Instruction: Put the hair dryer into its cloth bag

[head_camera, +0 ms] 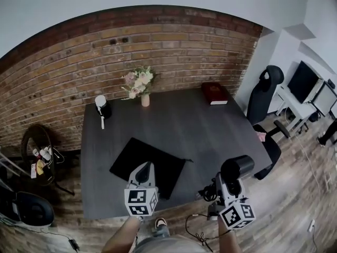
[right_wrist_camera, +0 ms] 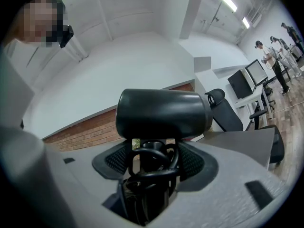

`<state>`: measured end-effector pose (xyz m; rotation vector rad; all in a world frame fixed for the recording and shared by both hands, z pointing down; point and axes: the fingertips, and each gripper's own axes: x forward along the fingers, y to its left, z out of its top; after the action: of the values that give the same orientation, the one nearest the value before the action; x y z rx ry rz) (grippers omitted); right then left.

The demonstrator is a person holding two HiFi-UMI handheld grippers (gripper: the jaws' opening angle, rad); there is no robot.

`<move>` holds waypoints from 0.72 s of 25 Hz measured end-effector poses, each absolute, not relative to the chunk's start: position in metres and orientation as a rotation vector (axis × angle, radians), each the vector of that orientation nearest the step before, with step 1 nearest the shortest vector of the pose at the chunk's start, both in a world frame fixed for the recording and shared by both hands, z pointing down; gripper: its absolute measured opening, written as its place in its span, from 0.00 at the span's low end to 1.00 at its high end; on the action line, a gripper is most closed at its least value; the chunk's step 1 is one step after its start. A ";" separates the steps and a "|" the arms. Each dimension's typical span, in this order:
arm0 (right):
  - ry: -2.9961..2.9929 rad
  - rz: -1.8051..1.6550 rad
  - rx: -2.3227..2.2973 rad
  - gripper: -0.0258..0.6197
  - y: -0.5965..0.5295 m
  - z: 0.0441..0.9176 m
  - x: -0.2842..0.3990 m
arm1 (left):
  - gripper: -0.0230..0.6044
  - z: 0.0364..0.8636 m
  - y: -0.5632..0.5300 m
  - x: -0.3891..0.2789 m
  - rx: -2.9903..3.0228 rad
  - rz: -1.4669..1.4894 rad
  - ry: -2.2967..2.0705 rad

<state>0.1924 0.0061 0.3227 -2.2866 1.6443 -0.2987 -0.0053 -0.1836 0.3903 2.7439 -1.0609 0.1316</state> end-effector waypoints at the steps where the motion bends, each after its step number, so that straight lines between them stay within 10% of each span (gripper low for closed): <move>1: 1.652 -0.307 -2.289 0.48 -0.002 0.323 0.195 | 0.04 0.393 -0.189 -0.003 2.732 0.137 -1.064; 18: 1.926 -0.412 -2.125 0.48 -0.088 0.332 0.248 | 0.05 0.409 -0.212 -0.008 2.537 0.186 -1.373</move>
<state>0.2478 -0.0882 0.3319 -2.1250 1.9265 -0.4117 -0.0080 -0.2118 0.4086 2.5368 -1.3729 0.1855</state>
